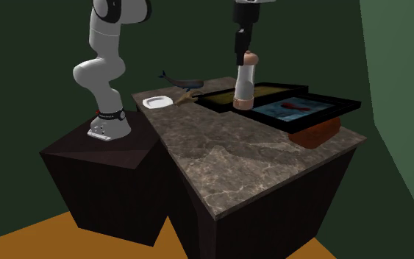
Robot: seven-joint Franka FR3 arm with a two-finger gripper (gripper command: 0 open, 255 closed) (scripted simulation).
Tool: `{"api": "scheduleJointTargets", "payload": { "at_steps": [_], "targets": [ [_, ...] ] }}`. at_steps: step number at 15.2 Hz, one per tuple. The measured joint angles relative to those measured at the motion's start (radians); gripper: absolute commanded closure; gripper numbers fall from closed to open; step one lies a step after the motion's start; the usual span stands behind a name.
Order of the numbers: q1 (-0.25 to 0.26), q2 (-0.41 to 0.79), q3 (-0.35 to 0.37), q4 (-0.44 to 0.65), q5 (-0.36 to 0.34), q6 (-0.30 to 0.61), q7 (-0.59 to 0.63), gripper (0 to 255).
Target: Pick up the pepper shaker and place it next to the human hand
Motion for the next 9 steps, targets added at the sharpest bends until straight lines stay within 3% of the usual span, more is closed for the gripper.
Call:
{"api": "scheduleJointTargets", "payload": {
  "at_steps": [6, 9],
  "targets": [
    [0.081, -0.28, 0.021, -0.399, -0.038, 0.131, 0.071, 255],
    [0.109, -0.392, 0.041, -0.542, -0.049, 0.168, 0.113, 255]
  ]
}}
